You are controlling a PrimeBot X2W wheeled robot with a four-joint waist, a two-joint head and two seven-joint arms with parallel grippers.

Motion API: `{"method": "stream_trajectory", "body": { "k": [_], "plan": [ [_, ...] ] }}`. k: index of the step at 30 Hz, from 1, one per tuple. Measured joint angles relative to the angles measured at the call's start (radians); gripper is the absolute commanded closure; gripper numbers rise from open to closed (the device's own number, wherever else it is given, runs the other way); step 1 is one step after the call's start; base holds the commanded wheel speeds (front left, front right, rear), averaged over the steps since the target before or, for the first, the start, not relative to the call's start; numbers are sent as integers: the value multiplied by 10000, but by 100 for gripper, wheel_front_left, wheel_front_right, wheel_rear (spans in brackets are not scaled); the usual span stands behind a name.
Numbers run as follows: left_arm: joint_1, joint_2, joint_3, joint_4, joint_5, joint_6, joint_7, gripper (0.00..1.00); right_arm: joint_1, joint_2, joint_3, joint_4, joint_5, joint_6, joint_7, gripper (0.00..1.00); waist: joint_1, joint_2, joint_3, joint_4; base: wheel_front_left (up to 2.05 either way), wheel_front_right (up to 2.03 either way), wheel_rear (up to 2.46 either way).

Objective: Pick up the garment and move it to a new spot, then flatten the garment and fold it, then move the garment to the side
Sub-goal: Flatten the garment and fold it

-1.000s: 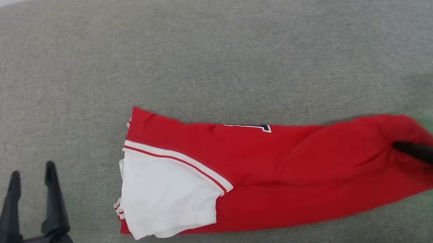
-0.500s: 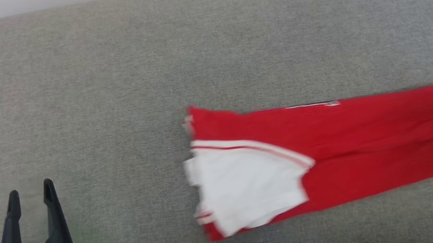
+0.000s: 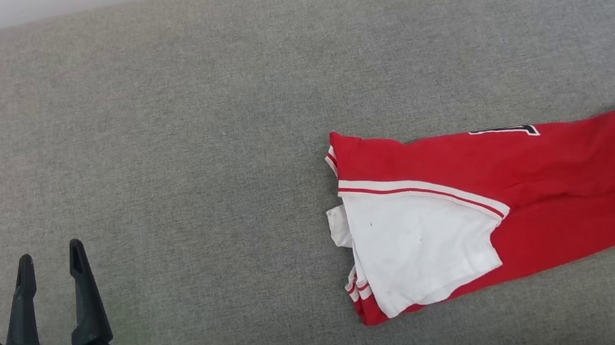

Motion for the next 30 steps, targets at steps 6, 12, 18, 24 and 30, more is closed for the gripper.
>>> {"method": "stream_trajectory", "body": {
  "k": [6, 12, 18, 24, 30],
  "plan": [
    [55, -35, -59, -61, 77, 0, -2, 0, 776, 355, 414, -1962, 763, 2, 146, 100, 0, 0, -116, -32, 0, 0, 0],
    [141, -109, -207, 6, 67, -2, -2, 0, 1359, 834, 1037, -3789, 886, 0, 268, 100, 0, 0, -265, 152, 0, 0, 0],
    [139, -132, -453, 140, 6, -2, -2, 0, 1292, 1576, 2098, -4435, 696, 2, 477, 100, 0, 0, -382, 533, 0, 0, 0],
    [93, -178, -686, 255, -17, -2, -2, 0, 624, 2155, 3156, -4126, 397, 2, 487, 100, 0, 0, -467, 1000, 0, 0, 0],
    [10, -278, -830, 349, -94, -2, -2, 0, 106, 2539, 4031, -3405, 244, 0, 244, 69, 0, 0, -546, 1440, 0, 0, 0]
  ]
}}
